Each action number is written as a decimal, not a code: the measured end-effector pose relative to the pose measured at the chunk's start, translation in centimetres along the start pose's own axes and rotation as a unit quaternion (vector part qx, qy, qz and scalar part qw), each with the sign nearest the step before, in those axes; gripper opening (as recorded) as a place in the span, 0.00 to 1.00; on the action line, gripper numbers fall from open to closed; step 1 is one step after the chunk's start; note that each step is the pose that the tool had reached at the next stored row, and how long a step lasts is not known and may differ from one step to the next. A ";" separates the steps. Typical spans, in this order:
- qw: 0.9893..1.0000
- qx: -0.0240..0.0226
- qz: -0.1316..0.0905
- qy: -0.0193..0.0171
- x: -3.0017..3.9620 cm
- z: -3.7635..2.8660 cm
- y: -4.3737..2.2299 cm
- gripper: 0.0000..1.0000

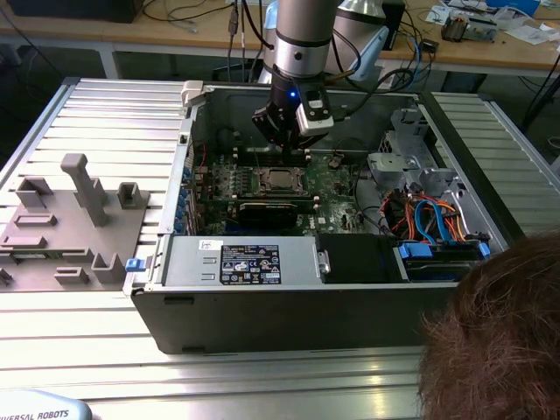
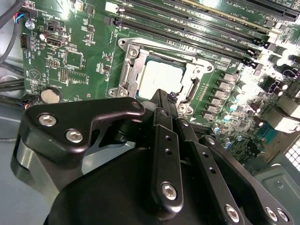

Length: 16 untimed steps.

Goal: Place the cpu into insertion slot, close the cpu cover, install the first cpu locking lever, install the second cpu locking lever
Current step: 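Install the first cpu locking lever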

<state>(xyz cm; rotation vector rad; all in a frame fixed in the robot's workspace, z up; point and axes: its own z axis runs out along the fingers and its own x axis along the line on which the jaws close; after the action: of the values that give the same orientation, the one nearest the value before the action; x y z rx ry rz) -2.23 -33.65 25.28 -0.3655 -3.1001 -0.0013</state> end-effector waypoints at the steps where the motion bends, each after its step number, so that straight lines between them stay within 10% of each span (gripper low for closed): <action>1: 1.000 0.000 -0.001 0.000 0.00 0.00 0.00 0.11; 16: 1.000 0.000 -0.011 0.000 0.00 0.00 0.00 0.11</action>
<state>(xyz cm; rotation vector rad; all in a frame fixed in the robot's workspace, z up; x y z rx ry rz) -2.23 -33.65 25.28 -0.3307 -3.1040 -0.0010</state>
